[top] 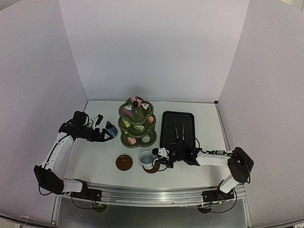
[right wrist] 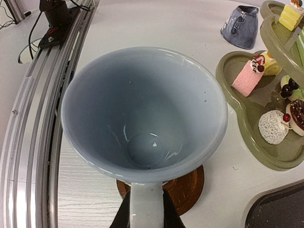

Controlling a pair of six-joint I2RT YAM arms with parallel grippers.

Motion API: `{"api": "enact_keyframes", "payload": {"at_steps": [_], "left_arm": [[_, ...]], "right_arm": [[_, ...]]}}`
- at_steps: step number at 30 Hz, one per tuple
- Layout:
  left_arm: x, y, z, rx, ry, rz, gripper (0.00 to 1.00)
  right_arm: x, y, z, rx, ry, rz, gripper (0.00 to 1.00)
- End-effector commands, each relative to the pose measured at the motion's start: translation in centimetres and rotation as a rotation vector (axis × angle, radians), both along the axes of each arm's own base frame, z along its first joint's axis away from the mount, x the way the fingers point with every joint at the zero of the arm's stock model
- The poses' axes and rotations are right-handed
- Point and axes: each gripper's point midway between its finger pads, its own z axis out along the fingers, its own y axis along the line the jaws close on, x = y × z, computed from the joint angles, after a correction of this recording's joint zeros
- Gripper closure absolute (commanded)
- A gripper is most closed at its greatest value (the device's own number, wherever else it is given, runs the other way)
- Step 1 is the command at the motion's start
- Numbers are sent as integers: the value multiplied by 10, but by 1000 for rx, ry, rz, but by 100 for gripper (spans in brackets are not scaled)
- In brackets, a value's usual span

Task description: Serve the afternoon tea

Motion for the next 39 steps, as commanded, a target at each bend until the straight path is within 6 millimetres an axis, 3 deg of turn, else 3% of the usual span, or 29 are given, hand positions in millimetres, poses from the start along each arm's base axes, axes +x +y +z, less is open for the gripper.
{"api": "enact_keyframes", "payload": {"at_steps": [1, 13, 39], "left_arm": [[7, 3, 3, -26, -20, -10, 2], [17, 12, -5, -2, -2, 15, 1], [27, 15, -5, 1, -5, 27, 1]], "right_arm": [[5, 10, 18, 107, -71, 83, 100], [9, 3, -9, 61, -62, 102, 100], [16, -10, -26, 35, -34, 85, 100]]}}
